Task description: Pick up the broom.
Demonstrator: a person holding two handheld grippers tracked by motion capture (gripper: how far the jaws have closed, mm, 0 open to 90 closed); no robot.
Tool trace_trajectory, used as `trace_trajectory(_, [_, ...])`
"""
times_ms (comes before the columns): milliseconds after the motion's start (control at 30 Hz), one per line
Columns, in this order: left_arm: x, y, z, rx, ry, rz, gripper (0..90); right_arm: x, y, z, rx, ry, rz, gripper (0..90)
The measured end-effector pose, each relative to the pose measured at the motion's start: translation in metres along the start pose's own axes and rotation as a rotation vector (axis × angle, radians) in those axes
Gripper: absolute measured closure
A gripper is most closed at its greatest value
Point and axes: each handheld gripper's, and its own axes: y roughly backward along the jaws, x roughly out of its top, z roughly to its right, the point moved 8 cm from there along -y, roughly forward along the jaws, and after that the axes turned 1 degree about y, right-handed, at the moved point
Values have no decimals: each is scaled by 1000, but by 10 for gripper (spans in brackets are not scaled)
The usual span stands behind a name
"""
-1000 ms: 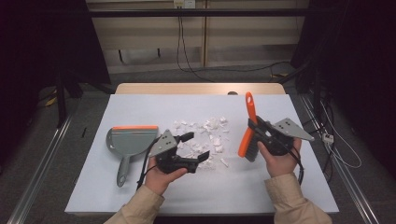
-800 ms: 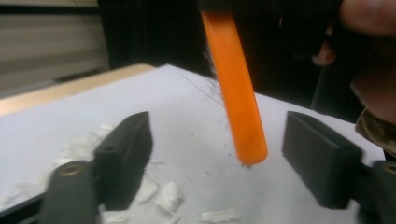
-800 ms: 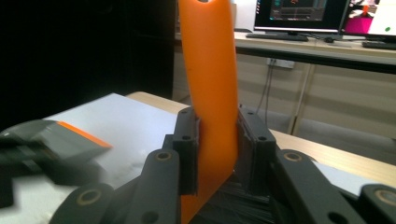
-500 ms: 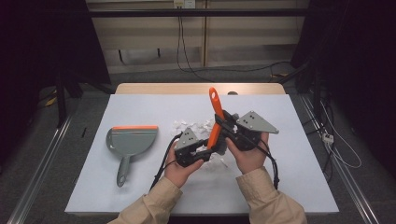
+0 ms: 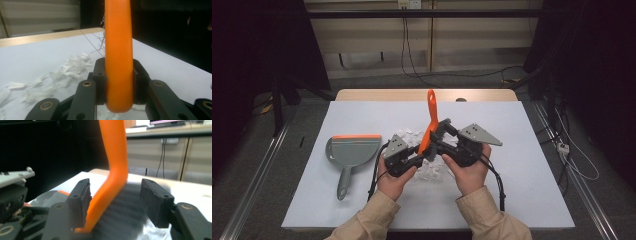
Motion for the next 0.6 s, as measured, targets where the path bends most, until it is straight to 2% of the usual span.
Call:
trace_trajectory(100, [0, 1, 1, 26, -11, 7, 709, -9, -7, -2, -14, -49, -27, 353])
trace_trajectory(167, [-1, 0, 4, 40, -30, 3, 708, -15, -16, -8, 5, -104, -47, 345])
trace_trajectory(233, [-2, -1, 8, 39, -49, 11, 704, -16, -19, -10, -2, -117, -46, 312])
trace_trajectory(267, [-1, -1, 10, 43, -45, 21, 693, -18, -24, -10, -32, -127, -64, 297])
trace_trajectory(333, [0, 0, 13, 50, -84, 29, 687, -19, -26, -9, -38, -142, -69, 300])
trace_trajectory(367, [1, 0, 16, 54, -101, 30, 680, -21, -30, -8, -50, -174, -77, 316])
trace_trajectory(400, [1, 1, 17, 54, -105, 28, 680, -21, -30, -8, -50, -174, -77, 316])
trace_trajectory(433, [1, 1, 19, 57, -113, 32, 671, -21, -31, -6, -57, -196, -75, 380])
trace_trajectory(467, [2, 1, 19, 67, -134, 29, 667, -20, -32, -5, -48, -219, -76, 405])
trace_trajectory(500, [1, 1, 20, 69, -144, 27, 667, -20, -32, -5, -48, -219, -76, 405])
trace_trajectory(533, [1, 0, 21, 71, -142, 31, 656, -19, -32, -6, -25, -264, -85, 479])
trace_trajectory(567, [1, -1, 22, 80, -158, 25, 656, -19, -32, -6, -25, -264, -85, 479])
trace_trajectory(600, [0, -2, 23, 87, -163, 26, 637, -19, -31, -6, -21, -274, -95, 527])
